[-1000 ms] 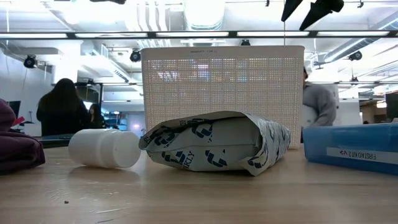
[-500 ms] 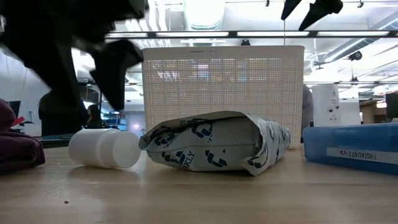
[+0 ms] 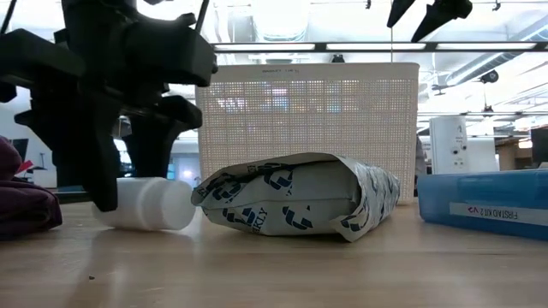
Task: Pick & place medical supplies in basket/bin
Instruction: Put the white pill bottle into the white bin
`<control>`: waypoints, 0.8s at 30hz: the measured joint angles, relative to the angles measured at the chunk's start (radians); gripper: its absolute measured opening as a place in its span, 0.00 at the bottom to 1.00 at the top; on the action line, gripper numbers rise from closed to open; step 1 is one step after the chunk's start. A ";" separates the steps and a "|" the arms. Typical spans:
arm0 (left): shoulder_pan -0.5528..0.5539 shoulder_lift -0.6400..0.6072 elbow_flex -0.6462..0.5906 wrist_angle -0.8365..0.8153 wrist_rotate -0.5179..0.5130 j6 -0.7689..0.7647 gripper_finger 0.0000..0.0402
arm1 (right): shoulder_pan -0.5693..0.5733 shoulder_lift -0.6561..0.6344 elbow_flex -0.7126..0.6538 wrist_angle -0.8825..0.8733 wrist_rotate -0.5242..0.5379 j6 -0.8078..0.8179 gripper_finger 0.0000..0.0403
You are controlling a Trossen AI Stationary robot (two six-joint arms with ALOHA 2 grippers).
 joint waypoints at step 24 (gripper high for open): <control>0.064 -0.228 0.500 -0.410 -0.567 0.058 0.32 | 0.000 -0.002 0.000 0.000 0.020 -0.006 0.91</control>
